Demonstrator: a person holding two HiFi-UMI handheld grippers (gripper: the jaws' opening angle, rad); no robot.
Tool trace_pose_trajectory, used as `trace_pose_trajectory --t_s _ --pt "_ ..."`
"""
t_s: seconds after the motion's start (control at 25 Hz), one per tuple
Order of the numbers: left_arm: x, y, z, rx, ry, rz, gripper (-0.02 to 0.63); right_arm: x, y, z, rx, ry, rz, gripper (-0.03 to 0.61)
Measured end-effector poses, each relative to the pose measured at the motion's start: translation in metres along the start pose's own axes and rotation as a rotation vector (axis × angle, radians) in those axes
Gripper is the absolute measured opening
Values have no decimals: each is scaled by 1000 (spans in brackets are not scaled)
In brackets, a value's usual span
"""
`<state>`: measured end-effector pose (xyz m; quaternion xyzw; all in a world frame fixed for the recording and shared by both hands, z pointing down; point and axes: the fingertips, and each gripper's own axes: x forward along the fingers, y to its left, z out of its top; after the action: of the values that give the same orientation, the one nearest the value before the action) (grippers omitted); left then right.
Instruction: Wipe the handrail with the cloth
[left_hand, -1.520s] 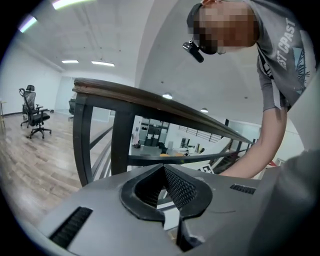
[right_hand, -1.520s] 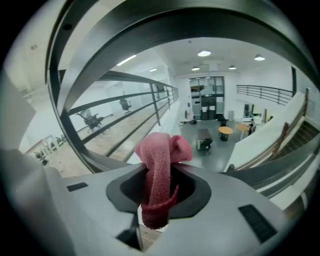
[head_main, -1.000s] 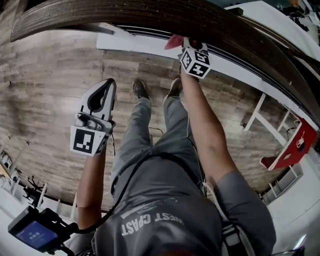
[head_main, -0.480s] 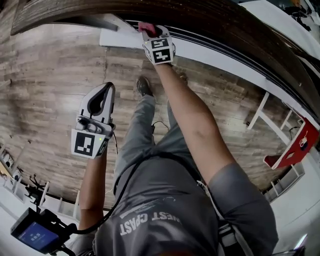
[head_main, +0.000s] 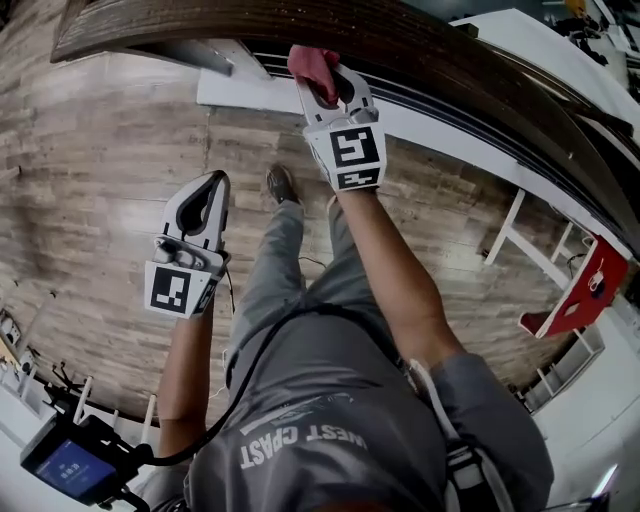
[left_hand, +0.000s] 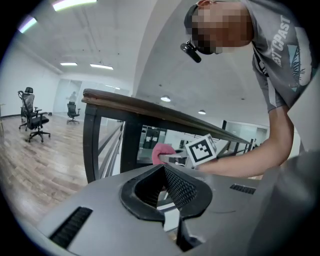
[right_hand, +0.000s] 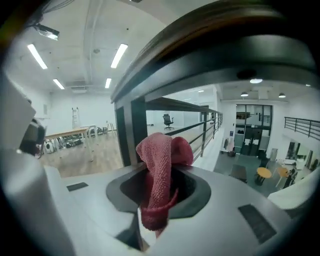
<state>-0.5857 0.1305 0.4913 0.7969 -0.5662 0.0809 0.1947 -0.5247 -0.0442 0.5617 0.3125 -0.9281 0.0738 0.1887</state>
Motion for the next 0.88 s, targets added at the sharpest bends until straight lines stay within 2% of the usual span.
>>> trace_pose_trajectory --t_s 0.08,0.16,0.24,0.32,0.6,0.8,0.88 --pt "2 0 1 3 -4 -1 6 19 -4 1 -53 80 -11 81" --pt "5 -1 3 12 -7 -4 6 40 -6 -16 -91 187 9 81" --pt "7 -1 4 20 -7 -7 6 40 -17 -27 -63 214 -2 81" --pt "8 0 4 23 -9 -9 6 21 -43 -39 0 210 -52 81" --pt "18 -6 8 30 -14 -36 6 -106 -197 -96 192 232 -363 81" --pt "32 -16 19 29 -48 -73 6 -194 -292 -135 211 310 -612 81" --pt "36 -20 20 37 -30 -80 6 -211 -300 -136 183 345 -670 81"
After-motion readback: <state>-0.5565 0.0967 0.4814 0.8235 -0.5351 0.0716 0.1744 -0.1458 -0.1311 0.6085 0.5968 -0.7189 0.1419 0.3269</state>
